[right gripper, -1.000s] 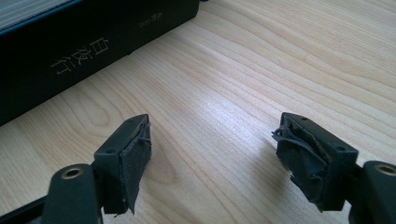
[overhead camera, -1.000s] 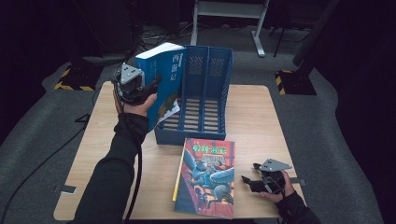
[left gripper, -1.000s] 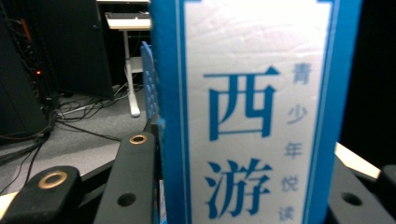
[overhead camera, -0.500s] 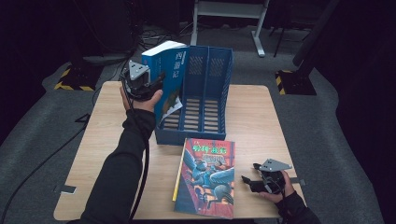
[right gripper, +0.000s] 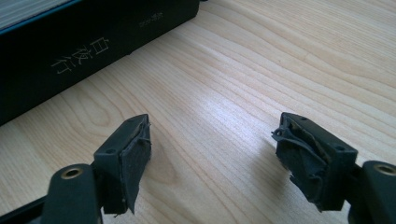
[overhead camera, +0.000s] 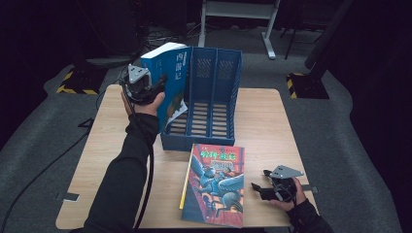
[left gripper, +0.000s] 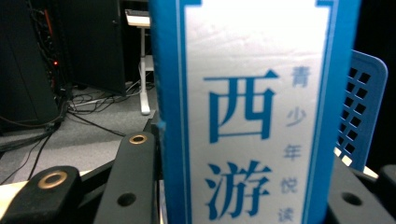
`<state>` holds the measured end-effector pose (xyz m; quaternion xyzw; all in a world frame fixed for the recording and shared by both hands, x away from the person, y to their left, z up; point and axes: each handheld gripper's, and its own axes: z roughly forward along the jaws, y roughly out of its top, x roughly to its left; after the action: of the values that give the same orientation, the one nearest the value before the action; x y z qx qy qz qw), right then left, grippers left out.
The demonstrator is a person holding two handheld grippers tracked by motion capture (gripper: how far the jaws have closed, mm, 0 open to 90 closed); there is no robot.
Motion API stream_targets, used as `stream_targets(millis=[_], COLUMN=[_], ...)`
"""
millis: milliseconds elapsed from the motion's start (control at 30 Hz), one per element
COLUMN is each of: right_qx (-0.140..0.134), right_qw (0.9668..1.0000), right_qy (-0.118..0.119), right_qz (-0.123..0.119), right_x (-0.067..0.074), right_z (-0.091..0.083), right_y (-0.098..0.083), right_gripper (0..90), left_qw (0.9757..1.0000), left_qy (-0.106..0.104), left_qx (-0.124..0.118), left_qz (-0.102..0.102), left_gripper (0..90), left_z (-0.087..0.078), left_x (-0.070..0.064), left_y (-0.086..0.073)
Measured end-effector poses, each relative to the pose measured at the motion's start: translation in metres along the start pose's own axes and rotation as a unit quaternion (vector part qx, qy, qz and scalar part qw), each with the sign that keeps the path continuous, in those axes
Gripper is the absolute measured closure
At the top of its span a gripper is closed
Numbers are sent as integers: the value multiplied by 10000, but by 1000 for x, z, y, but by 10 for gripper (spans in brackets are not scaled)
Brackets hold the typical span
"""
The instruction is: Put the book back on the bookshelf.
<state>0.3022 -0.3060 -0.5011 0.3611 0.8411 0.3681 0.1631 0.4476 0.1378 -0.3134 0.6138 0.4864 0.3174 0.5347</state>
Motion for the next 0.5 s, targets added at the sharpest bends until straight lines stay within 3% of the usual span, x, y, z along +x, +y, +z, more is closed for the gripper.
stream_targets(millis=[133, 233, 333, 500], right_qx=[-2, -1, -3, 0], right_qw=[10000, 10000, 10000, 10000], right_qy=[0, 0, -4, 6], right_qz=[2, 2, -1, -6], right_x=[0, 0, 0, 0], right_z=[0, 0, 0, 0], right_y=[0, 0, 0, 0], right_gripper=[264, 264, 264, 263], left_qw=[9998, 9999, 9997, 9999], left_qy=[102, 128, 168, 29], left_qx=[-10, -61, -33, -41], left_qz=[188, 47, 180, -115], left_gripper=[612, 611, 611, 608], left_z=[13, 24, 30, 43], left_x=[-11, -10, -11, -6], left_y=[0, -3, -5, -23])
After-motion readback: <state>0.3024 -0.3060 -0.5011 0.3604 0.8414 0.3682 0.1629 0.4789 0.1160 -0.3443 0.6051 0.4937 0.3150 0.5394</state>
